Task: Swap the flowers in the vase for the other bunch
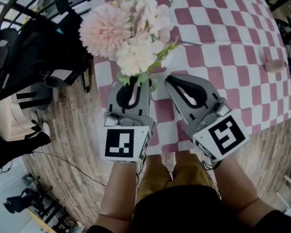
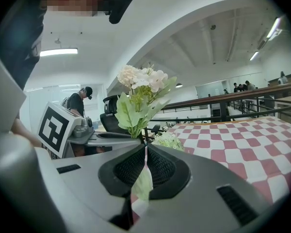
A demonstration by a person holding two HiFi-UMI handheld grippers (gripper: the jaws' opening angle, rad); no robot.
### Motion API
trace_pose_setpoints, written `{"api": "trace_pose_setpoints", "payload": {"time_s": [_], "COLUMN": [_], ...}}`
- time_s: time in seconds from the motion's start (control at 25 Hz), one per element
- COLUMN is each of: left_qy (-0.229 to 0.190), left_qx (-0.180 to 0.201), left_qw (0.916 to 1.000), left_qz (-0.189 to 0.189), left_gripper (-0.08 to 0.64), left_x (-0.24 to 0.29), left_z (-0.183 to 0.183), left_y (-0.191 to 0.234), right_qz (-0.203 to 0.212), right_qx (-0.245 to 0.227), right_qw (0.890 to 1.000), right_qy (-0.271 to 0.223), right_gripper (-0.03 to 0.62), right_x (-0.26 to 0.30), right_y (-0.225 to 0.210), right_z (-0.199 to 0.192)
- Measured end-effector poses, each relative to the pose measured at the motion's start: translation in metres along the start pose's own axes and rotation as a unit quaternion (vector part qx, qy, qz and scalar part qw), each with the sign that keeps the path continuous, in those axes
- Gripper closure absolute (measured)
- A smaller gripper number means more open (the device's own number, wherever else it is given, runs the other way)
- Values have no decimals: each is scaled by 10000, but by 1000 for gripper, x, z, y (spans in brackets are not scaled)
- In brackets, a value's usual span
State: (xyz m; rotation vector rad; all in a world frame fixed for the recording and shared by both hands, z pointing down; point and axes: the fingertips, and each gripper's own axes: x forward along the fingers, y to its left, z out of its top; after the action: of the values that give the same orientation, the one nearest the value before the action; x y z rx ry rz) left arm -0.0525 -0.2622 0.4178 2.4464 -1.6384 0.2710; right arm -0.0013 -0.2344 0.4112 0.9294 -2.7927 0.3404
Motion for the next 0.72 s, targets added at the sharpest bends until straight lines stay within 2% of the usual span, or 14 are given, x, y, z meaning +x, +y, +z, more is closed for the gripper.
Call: {"api": "trace_pose_setpoints", "payload": {"time_s": [0.36,0.72], "left_qy": [-41,117], "left_qx": [-15,16], "left_qw": [10000,9999], "left_qz": [-56,34], "left_gripper": [517,514], "left_x": [-3,0], "left_z": [-8,-20], "left_y": [-2,-4], "right_qz": [-2,-24], "right_qx": [-14,85], "right_qw": [10000,9999], "right_qy": [61,84], "right_gripper": [554,554], "right_x": [2,4], "right_y": [7,6], "right_z": [-4,-11]}}
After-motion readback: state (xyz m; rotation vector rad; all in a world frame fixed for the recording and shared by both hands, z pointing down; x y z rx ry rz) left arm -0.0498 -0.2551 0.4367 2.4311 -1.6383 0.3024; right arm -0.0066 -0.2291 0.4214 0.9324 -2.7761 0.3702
